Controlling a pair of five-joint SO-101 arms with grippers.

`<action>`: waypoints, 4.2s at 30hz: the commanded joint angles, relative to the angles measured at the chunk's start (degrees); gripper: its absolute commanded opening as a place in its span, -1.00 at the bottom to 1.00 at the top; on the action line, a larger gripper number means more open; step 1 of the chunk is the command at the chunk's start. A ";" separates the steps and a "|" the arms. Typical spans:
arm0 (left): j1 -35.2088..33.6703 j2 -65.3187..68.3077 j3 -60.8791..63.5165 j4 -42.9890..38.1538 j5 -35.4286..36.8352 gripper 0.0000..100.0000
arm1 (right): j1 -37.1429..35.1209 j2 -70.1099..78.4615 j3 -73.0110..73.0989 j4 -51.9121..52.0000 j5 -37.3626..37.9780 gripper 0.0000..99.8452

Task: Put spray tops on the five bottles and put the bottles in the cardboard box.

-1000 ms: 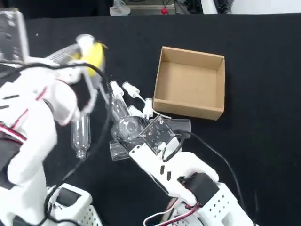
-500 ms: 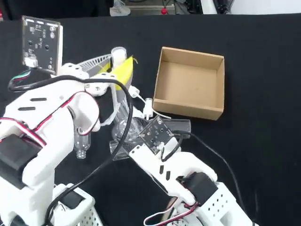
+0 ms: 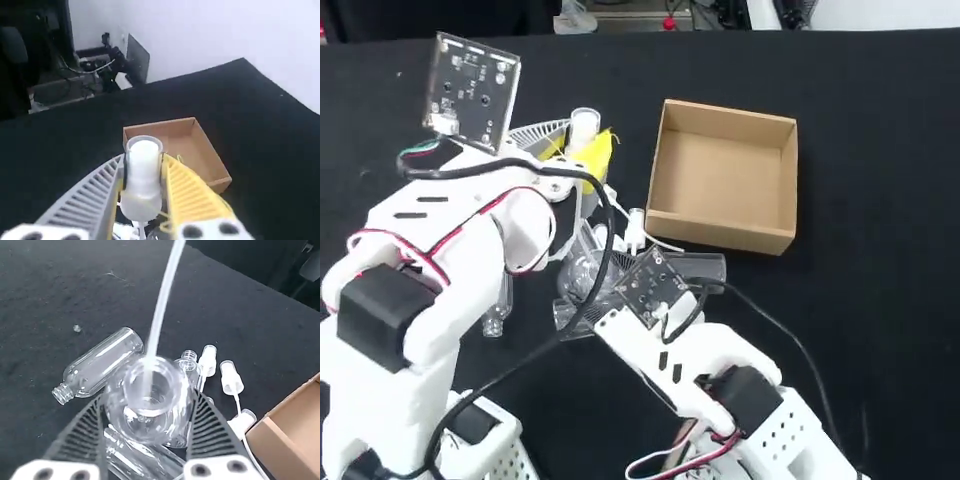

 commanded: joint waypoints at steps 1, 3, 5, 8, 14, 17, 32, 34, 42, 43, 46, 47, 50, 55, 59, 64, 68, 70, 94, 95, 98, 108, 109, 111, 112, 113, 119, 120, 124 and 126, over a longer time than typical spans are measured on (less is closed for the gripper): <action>0.66 -0.88 -1.45 -0.70 -0.97 -0.92 | -0.35 -0.84 -0.40 -1.58 -0.35 -0.95; 0.66 -0.88 -3.47 -0.70 -0.97 -0.92 | -0.35 -0.84 -0.40 -1.58 -0.35 -0.95; 0.66 -0.88 -6.29 -0.44 -0.97 -0.92 | -0.35 -0.84 -0.40 -1.58 -0.35 -0.95; 0.92 -0.88 -8.22 -0.53 -0.97 -0.92 | -0.35 -0.84 -0.40 -1.49 -0.35 -0.95; 1.27 -0.79 -8.92 -0.88 -0.62 -0.92 | -0.35 -0.84 -0.40 -1.49 -0.35 -0.95; 1.27 -0.79 -8.31 -0.35 -0.53 -0.92 | -0.35 -0.84 -0.40 -1.49 -0.35 -0.95; 1.63 -0.79 -1.01 -4.13 -0.70 -0.92 | -0.35 -0.84 -0.40 -1.49 -0.26 -0.95; 3.47 -0.88 -0.75 -2.81 -0.97 -0.92 | -0.35 -0.84 -0.40 -1.32 -0.26 -0.95; 7.16 -0.88 -0.40 5.71 -0.97 -0.92 | -0.26 -0.84 -0.92 -0.18 -0.26 -0.95; 7.16 -0.88 -0.40 5.89 -1.05 -0.92 | -0.26 -0.84 -1.54 0.88 -0.26 -0.95; 6.02 -0.88 -0.48 6.68 -1.05 -0.92 | -0.26 -0.84 -4.88 4.57 -0.35 -0.95; 5.76 -0.88 -0.31 6.68 -1.05 -0.92 | -0.26 -0.84 -5.67 5.10 -0.35 -0.95; 4.88 -0.88 1.98 6.86 -0.97 -0.92 | -0.26 -0.84 -6.29 4.48 -1.32 -0.95; 5.23 -0.88 5.67 6.68 -0.62 -0.92 | -0.26 -0.84 -6.46 2.29 -5.19 -0.95; 5.32 -1.67 5.49 6.68 -0.53 -0.92 | -0.26 -0.84 -7.43 2.20 -5.45 -0.95; 5.32 -9.23 10.68 2.55 1.32 -0.92 | -0.26 -0.84 -7.25 -0.09 -5.45 -0.95; 5.05 -16.09 24.57 -5.54 3.43 -0.92 | -0.53 -0.84 -7.69 -0.53 -5.45 -0.95; 5.23 -19.52 31.69 -10.55 2.64 -0.91 | -0.53 -0.84 -7.60 -0.53 -5.45 -0.95; 5.32 -32.00 42.59 -12.22 2.29 -0.71 | -0.26 -0.84 -7.16 -0.53 -5.19 -0.95; 5.32 -32.09 41.80 -12.13 2.29 -0.71 | -0.26 -0.84 -7.16 -0.53 -5.19 -0.95; 5.32 -31.56 38.55 -11.69 2.29 -0.71 | -0.26 -0.84 -7.16 -0.44 -5.19 -0.95; 4.62 -32.09 33.36 -11.60 -5.80 -0.71 | -0.26 -0.84 -6.11 -0.44 -5.10 -0.95; 4.62 -32.09 33.80 -11.60 -6.33 -0.71 | -0.26 -0.84 -6.11 -0.44 -5.10 -0.95; 3.47 -31.91 34.59 -10.29 -6.59 -0.71 | -0.26 -0.84 -6.11 -0.44 -5.10 -0.95; 1.71 -31.56 34.86 -9.23 -6.59 -0.71 | -0.26 -0.84 -6.11 -0.44 -5.10 -0.95; -0.57 -31.56 35.21 -8.53 -6.68 -0.71 | -0.18 -0.84 -6.11 -0.35 -5.10 -0.95; -21.23 -32.09 35.38 -6.95 -8.35 -0.70 | 6.77 -0.31 -9.71 3.69 -5.01 -0.95; -24.48 -32.09 35.82 -6.68 -9.76 -0.70 | 9.05 -0.22 -11.65 5.63 -5.01 -0.95; -34.15 -32.09 43.12 -7.38 -11.87 -0.70 | 17.32 -0.13 -19.30 12.92 -5.01 -0.95; -36.09 -32.09 49.01 -10.55 -11.87 -0.71 | 21.80 0.04 -22.02 14.33 -4.92 -0.95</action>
